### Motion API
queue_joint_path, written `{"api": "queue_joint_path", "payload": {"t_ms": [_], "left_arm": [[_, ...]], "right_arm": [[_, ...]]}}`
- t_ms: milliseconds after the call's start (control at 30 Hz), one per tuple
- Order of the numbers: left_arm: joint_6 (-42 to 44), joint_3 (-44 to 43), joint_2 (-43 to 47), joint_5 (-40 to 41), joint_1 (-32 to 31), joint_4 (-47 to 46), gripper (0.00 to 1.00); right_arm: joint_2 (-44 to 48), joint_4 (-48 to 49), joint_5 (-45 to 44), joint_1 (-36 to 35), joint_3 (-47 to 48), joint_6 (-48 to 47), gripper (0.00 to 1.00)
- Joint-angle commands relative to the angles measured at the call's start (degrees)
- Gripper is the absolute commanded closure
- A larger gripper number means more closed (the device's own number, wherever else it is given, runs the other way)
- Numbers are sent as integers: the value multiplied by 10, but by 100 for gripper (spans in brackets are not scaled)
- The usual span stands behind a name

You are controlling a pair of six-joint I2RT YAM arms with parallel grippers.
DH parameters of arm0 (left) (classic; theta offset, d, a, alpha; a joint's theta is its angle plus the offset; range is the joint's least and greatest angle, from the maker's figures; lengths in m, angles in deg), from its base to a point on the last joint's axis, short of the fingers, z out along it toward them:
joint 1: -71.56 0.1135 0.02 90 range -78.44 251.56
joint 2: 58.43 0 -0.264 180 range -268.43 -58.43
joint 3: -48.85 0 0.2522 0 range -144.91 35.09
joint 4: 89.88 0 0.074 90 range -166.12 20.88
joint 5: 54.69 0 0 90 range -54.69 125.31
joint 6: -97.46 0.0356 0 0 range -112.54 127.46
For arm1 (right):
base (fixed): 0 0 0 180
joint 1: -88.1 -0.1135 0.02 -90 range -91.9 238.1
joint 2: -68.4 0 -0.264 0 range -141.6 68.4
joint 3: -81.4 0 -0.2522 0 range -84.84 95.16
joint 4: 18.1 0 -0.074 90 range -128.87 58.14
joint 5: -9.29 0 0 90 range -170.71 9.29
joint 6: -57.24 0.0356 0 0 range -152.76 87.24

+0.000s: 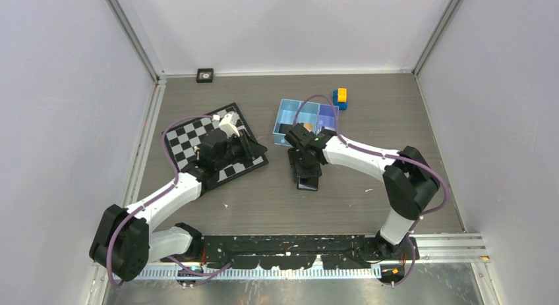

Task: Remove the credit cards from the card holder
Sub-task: Close the card holder at the center of the board.

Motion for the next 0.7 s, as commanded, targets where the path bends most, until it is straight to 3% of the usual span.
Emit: {"api": "queue_joint_path", "payload": {"t_ms": [0,267,500,567,667], "left_arm": [[9,-22,-1,-5,1,-9,80],[7,-21,-4,-14,1,-15,80],[6,-11,12,-9,1,-26,80],[4,-11,9,-11,1,-29,80],[2,-12,2,-18,1,-33,80]], "right_arm": [[-30,53,13,-1,-7,3,45],[-38,82,9,-1,-17,-7,42],[83,83,-45,-1,-35,-31,45],[112,82,-71,0,-45,-35,52],[143,77,-112,0,-61,-28,73]]}}
